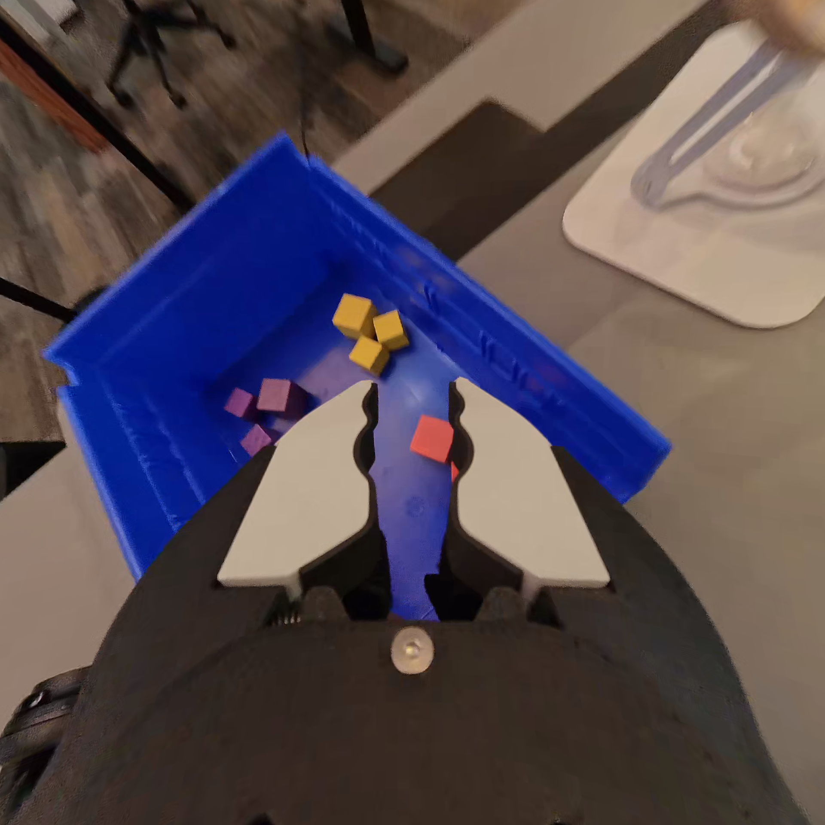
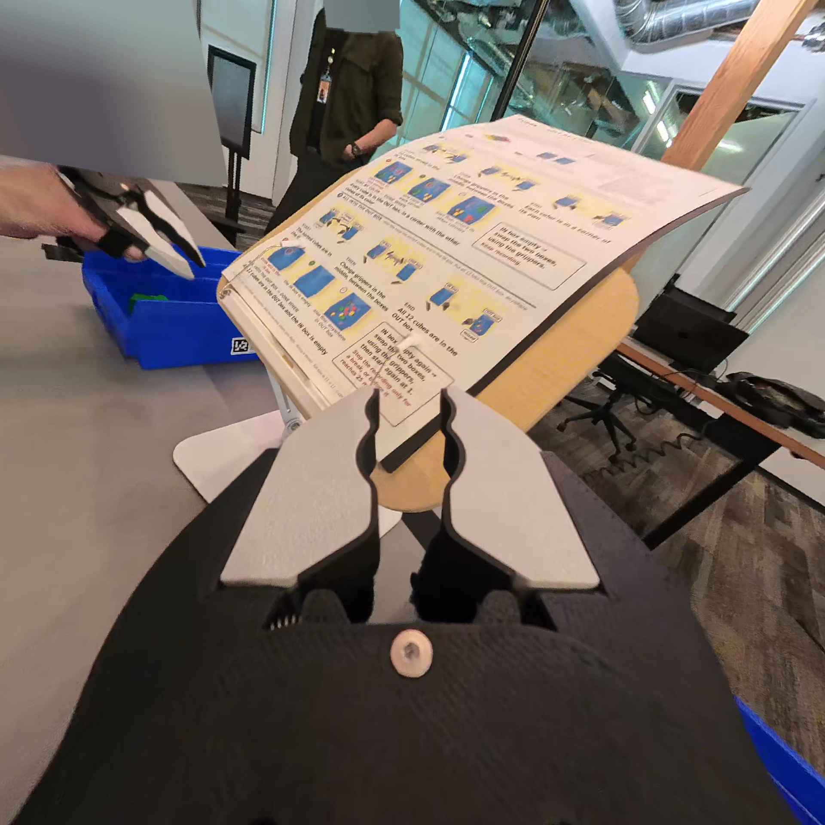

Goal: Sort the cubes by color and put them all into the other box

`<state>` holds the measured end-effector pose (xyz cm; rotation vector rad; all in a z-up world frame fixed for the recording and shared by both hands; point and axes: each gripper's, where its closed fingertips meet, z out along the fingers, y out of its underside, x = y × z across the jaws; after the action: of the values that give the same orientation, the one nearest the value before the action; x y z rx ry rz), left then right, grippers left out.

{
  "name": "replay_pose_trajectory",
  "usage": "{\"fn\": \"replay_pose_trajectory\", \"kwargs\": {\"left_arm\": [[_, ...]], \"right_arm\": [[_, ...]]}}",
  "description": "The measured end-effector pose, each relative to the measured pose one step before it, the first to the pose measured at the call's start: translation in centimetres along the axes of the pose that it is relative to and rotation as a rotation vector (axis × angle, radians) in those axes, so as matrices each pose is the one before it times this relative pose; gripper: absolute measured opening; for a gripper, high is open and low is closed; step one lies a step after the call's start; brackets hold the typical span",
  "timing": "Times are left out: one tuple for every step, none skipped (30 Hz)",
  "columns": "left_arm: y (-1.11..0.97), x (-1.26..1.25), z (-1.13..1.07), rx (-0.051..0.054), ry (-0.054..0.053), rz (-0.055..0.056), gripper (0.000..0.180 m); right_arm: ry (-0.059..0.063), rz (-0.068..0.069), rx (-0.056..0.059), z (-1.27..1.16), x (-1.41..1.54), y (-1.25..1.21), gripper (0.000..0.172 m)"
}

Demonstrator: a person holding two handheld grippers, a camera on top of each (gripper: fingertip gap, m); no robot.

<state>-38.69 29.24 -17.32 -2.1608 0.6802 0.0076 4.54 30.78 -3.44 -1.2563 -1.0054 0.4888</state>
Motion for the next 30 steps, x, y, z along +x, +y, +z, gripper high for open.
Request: {"fn": "replay_pose_trajectory", "kwargs": {"left_arm": [[1.001, 0.025, 0.719, -0.0436, 0.0175, 0.0036, 0.03], [0.929, 0.074, 0.715, -0.043, 0.024, -0.001, 0.035], [0.761, 0.049, 0.633, -0.0403, 0.0221, 0.002, 0.037], [0.546, 0.08, 0.541, -0.0331, 0.0202, 0.0114, 0.038], [0.364, 0.086, 0.484, -0.0236, 0.0182, 0.0135, 0.038], [0.333, 0.106, 0.474, -0.0202, 0.0206, 0.007, 0.04], [0.416, 0.089, 0.489, -0.0283, 0.0209, 0.0028, 0.041], [0.469, 0.066, 0.51, -0.0327, 0.0186, 0.0042, 0.042], [0.414, 0.136, 0.49, -0.0298, 0.0203, 0.0065, 0.044], [0.285, 0.03, 0.39, -0.0217, 0.0077, 0.0079, 0.045], [0.14, -0.118, 0.278, -0.0144, -0.0044, 0.0087, 0.045], [0.051, -0.009, 0.248, -0.0109, 0.005, 0.0064, 0.045], [-0.027, 0.075, 0.258, -0.0058, 0.0117, 0.003, 0.045], [-0.048, -0.067, 0.251, -0.0002, 0.0024, 0.0022, 0.044], [0.126, -0.177, 0.303, -0.0076, -0.0029, -0.002, 0.043], [0.385, -0.068, 0.36, -0.0219, 0.0073, -0.0086, 0.043], [0.425, 0.003, 0.36, -0.0234, 0.0092, -0.0087, 0.042], [0.324, -0.08, 0.322, -0.016, 0.0019, -0.0071, 0.041], [0.272, -0.082, 0.315, -0.0141, 0.0025, -0.0089, 0.04], [0.205, 0.073, 0.289, -0.0101, 0.0123, -0.0072, 0.037], [-0.106, 0.124, 0.109, 0.0089, 0.0157, -0.0052, 0.03], [-0.169, -0.1, 0.021, 0.0124, -0.0026, -0.0036, 0.03], [0.016, -0.075, 0.025, -0.0015, -0.0043, -0.0008, 0.03], [0.059, 0.043, -0.022, -0.0074, -0.0016, 0.004, 0.03], [-0.113, -0.148, -0.187, 0.0022, -0.0174, 0.003, 0.03], [-0.298, -0.226, -0.364, 0.0175, -0.0154, -0.0084, 0.03], [-0.437, 0.001, -0.543, 0.0313, 0.0065, -0.0157, 0.03], [-0.526, -0.015, -0.744, 0.04, 0.0047, -0.016, 0.03], [-0.554, -0.184, -0.931, 0.0387, -0.01, -0.0191, 0.03], [-0.736, 0.027, -1.119, 0.0444, 0.0018, -0.0174, 0.03]], "right_arm": [[-0.0082, 0.0024, -0.0027, 0.188, -0.194, 0.176, 0.026], [-0.0062, -0.0019, -0.0059, 0.175, -0.17, 0.193, 0.026], [-0.0074, -0.0025, -0.0051, 0.152, -0.176, 0.194, 0.026], [-0.0055, 0.0, -0.0031, 0.136, -0.129, 0.184, 0.026], [-0.0056, 0.0026, -0.0022, 0.146, -0.13, 0.189, 0.026], [-0.0058, 0.0035, -0.0048, 0.171, -0.107, 0.231, 0.026], [-0.0065, 0.0022, -0.005, 0.163, -0.131, 0.213, 0.026], [-0.0068, 0.0011, -0.0027, 0.16, -0.161, 0.181, 0.026], [-0.0051, 0.0021, -0.0044, 0.154, -0.136, 0.163, 0.026], [-0.0056, 0.0004, -0.0056, 0.15, -0.141, 0.173, 0.026], [-0.0055, -0.0018, -0.0059, 0.151, -0.157, 0.163, 0.026], [-0.0053, -0.0024, -0.0061, 0.159, -0.154, 0.163, 0.026], [-0.0036, -0.0015, -0.0047, 0.143, -0.117, 0.131, 0.026], [-0.0044, -0.0004, -0.0026, 0.144, -0.135, 0.094, 0.026], [-0.0064, -0.0003, -0.0014, 0.133, -0.17, 0.067, 0.026], [-0.0037, -0.0024, -0.0028, 0.127, -0.132, 0.08, 0.026], [-0.0008, -0.0036, -0.0036, 0.114, -0.083, 0.058, 0.026], [-0.0024, -0.0021, -0.0018, 0.076, -0.091, 0.017, 0.026], [-0.0051, -0.0011, 0.0, 0.048, -0.12, -0.007, 0.026], [-0.0009, -0.001, 0.0005, 0.02, -0.033, -0.02, 0.026], [0.0013, -0.0003, -0.0003, 0.003, 0.028, 0.006, 0.026], [-0.0007, 0.0004, 0.0006, 0.001, -0.002, 0.007, 0.026], [-0.0005, -0.0003, 0.0007, 0.0, -0.011, 0.021, 0.026], [0.0015, -0.0003, -0.0022, 0.026, 0.006, 0.038, 0.026], [-0.0009, -0.0014, -0.0036, 0.039, -0.042, 0.055, 0.026], [-0.0015, -0.0034, 0.0001, 0.031, -0.071, -0.046, 0.026], [0.0011, -0.0063, 0.0041, 0.02, -0.085, -0.151, 0.026], [-0.0001, -0.0072, 0.0036, 0.017, -0.118, -0.221, 0.026], [-0.0019, -0.0116, 0.0027, 0.026, -0.207, -0.305, 0.027], [-0.0002, -0.0184, 0.0095, 0.012, -0.264, -0.476, 0.028]]}}
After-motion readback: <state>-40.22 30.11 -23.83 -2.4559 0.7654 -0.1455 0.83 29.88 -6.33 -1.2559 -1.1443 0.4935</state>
